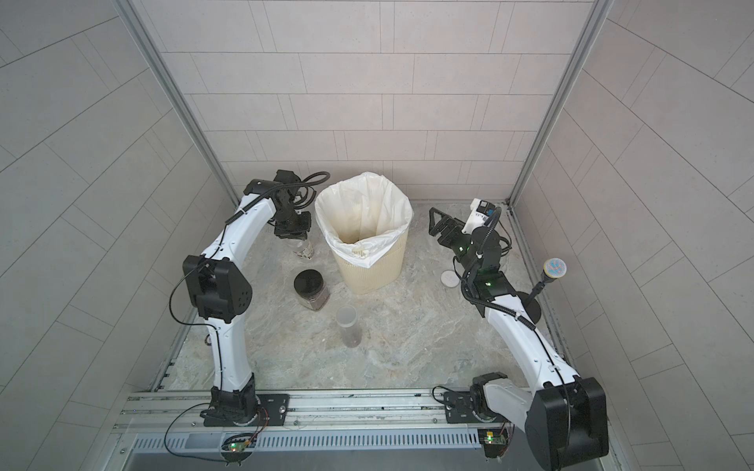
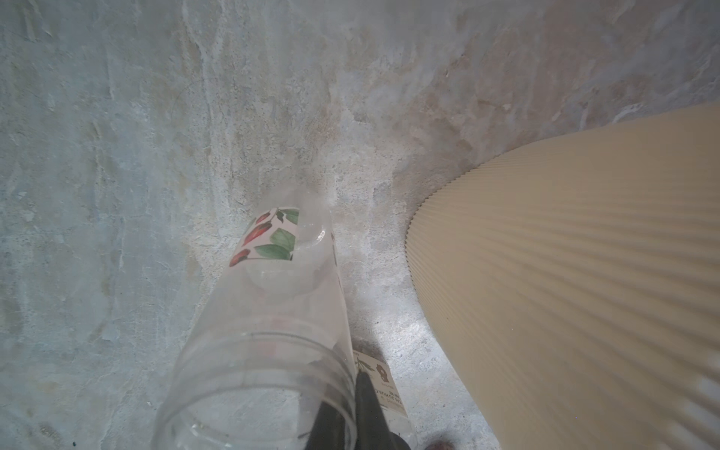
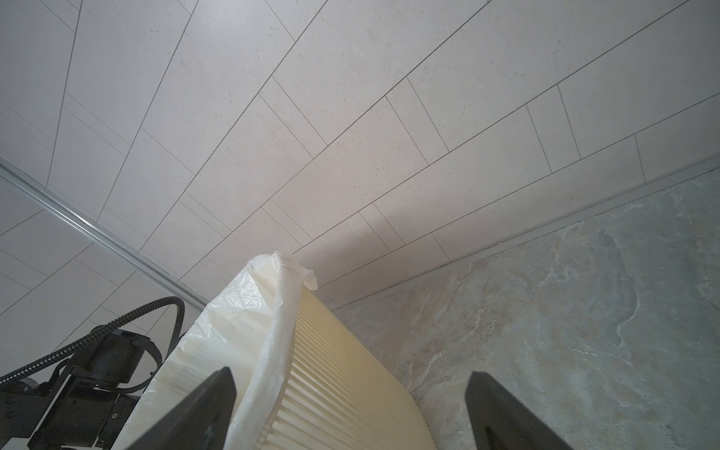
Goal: Empty the moldy dried flower tea in the jars
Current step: Place the jar at the center of the board.
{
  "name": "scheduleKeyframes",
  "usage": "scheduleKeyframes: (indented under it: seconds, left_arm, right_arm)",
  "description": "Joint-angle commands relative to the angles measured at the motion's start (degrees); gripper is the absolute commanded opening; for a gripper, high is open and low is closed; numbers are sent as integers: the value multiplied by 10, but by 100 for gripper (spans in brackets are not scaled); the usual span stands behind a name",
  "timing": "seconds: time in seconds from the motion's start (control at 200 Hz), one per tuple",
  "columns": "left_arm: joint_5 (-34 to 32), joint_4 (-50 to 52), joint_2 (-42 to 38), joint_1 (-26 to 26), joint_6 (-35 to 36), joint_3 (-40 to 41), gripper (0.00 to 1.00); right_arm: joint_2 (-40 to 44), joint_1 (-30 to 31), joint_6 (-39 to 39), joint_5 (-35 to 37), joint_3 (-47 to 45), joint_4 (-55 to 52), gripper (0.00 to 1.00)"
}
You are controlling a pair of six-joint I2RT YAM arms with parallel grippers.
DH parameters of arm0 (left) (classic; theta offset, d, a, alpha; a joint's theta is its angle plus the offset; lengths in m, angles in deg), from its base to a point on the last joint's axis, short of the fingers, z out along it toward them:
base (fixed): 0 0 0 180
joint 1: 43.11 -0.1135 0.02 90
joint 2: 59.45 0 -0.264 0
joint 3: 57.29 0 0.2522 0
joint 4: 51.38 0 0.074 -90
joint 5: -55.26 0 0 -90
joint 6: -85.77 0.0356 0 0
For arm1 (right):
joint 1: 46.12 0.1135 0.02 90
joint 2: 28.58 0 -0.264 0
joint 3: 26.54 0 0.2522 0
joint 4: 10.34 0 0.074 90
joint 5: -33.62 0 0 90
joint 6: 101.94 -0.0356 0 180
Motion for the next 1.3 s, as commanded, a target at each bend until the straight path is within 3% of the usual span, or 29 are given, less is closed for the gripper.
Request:
scheduleKeyframes:
  seconds: [0.0, 0.135, 0.53, 0.926, 1.296]
  left_arm:
    - [-20, 22, 11, 0, 9, -23, 0]
    - [-20, 25, 21, 0, 10, -26, 0]
    - [-33, 17, 33, 0, 9, -46, 23]
    - [-43, -4, 21, 0, -1, -69, 31]
    - [-68, -21, -19, -4, -12, -70, 46]
  right_arm:
    - [-2, -2, 3, 4, 1, 15, 97]
    - [-6, -2, 4, 4, 0, 16, 97]
    - [-2, -2, 7, 2, 0, 14, 97]
    - [-2, -2, 16, -3, 5, 8, 97]
    - [5, -1, 49, 10, 22, -37, 97]
